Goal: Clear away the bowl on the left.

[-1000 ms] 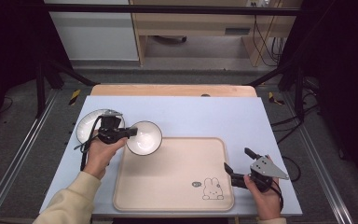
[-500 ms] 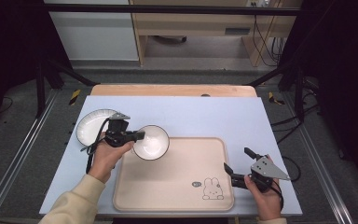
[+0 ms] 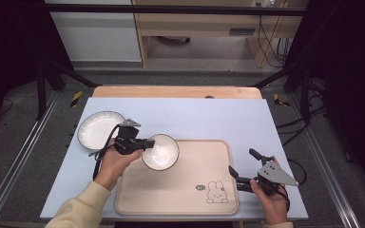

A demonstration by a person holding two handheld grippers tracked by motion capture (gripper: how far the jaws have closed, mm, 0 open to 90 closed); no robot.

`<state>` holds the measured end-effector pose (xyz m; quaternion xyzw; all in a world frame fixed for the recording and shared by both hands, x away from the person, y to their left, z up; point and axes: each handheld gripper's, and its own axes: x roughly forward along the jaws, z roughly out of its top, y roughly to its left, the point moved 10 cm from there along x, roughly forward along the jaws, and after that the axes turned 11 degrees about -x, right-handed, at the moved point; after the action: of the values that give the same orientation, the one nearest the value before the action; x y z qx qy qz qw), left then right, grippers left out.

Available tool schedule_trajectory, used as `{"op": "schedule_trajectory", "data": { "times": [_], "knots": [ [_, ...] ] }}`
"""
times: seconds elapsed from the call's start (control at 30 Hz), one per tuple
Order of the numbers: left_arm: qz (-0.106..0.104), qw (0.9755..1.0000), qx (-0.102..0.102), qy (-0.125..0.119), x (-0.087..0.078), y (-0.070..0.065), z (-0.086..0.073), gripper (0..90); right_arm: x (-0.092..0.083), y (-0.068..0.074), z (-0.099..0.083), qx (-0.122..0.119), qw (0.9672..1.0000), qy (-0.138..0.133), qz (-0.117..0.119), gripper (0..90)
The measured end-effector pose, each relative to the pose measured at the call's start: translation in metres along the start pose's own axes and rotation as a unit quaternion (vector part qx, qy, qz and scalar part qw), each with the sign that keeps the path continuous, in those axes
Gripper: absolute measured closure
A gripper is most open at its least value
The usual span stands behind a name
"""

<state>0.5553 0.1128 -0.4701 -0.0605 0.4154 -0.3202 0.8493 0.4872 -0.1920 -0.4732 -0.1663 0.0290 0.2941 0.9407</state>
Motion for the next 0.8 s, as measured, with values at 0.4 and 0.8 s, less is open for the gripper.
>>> {"op": "schedule_trajectory", "data": {
  "times": [0.4,0.8],
  "knots": [
    [-0.012,0.9993,0.015,0.032,0.019,-0.016,-0.018,81.9,0.0,0.001,0.001,-0.003,1.0,-0.002,0.001,7.2],
    [-0.027,0.9979,0.026,0.053,0.027,-0.028,-0.031,81.9,0.0,0.001,0.001,-0.004,1.0,-0.001,0.002,7.2]
  ]
}}
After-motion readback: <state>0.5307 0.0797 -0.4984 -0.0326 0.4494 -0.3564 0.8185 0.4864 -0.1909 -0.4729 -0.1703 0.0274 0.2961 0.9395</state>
